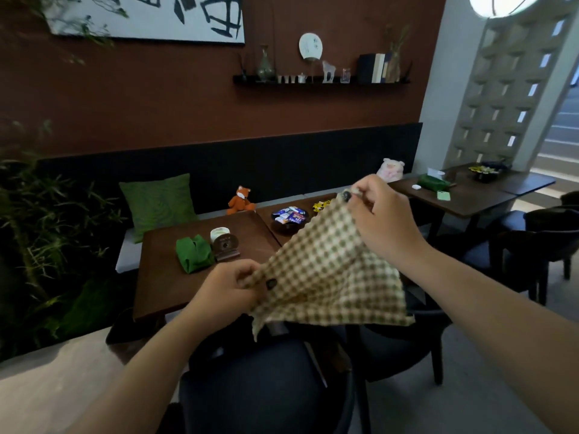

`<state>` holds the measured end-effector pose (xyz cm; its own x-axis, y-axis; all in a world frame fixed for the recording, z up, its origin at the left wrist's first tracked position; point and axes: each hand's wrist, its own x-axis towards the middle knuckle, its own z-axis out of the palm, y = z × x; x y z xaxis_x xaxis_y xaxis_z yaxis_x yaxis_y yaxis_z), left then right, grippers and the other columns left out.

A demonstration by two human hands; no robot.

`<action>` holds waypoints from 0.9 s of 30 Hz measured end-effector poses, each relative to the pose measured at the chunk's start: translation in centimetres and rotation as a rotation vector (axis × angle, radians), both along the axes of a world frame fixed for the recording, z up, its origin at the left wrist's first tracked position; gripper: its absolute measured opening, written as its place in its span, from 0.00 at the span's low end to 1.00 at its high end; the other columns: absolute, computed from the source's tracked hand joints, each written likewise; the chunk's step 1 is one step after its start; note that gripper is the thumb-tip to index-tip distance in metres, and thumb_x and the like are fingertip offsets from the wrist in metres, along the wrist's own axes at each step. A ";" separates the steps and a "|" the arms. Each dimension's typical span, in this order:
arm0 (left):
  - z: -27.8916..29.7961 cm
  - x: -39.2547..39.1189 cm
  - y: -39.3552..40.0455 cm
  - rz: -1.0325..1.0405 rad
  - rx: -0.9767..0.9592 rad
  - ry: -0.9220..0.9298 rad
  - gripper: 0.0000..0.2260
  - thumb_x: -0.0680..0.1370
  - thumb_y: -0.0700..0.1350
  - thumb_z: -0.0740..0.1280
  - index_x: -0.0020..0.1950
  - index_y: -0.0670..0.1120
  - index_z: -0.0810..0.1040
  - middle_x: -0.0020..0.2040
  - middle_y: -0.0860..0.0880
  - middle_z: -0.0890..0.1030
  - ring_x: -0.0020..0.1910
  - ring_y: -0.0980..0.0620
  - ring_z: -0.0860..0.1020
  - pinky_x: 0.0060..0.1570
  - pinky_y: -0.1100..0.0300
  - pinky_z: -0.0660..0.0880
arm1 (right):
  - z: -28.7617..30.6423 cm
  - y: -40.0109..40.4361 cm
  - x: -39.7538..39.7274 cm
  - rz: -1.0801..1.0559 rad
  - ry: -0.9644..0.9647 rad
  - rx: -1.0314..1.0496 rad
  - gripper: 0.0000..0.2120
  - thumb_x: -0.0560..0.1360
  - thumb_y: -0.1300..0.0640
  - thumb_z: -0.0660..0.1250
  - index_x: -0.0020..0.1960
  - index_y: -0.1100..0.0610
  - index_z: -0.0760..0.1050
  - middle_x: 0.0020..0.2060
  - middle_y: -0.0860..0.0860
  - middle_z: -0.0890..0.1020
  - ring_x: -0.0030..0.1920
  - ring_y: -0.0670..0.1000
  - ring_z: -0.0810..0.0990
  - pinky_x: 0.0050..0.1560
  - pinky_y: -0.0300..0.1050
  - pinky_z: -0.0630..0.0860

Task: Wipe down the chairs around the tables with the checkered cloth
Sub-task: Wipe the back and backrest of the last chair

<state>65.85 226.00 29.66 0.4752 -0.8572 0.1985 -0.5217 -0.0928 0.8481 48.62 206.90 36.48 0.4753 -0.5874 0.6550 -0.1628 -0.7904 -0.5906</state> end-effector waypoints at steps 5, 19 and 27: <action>0.2 -1.2 -3.5 0.361 -0.198 0.337 0.04 0.76 0.43 0.71 0.49 0.47 0.83 0.42 0.51 0.86 0.40 0.57 0.83 0.33 0.68 0.77 | -1.5 -6.4 -1.7 -0.069 0.192 0.178 0.04 0.77 0.58 0.62 0.46 0.50 0.72 0.35 0.50 0.78 0.30 0.43 0.73 0.28 0.35 0.67; 4.4 -5.4 -12.5 0.517 -0.251 0.337 0.07 0.79 0.47 0.66 0.44 0.50 0.83 0.36 0.52 0.85 0.38 0.52 0.84 0.36 0.56 0.81 | 4.3 -7.9 -3.3 0.446 0.777 -0.233 0.15 0.74 0.65 0.61 0.54 0.52 0.80 0.39 0.44 0.80 0.37 0.43 0.77 0.38 0.38 0.75; 5.6 -4.4 -13.5 0.415 -0.275 0.520 0.07 0.79 0.45 0.67 0.43 0.49 0.83 0.37 0.51 0.85 0.35 0.55 0.84 0.28 0.64 0.77 | 5.8 -7.4 -0.2 0.592 0.611 -0.095 0.03 0.71 0.59 0.71 0.39 0.54 0.80 0.43 0.47 0.79 0.42 0.42 0.76 0.44 0.35 0.73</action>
<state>61.44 212.53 35.29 0.8429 -0.5365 0.0408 -0.0123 0.0565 0.9983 48.41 199.51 42.31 0.9721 -0.0864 0.2181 0.0245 -0.8872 -0.4607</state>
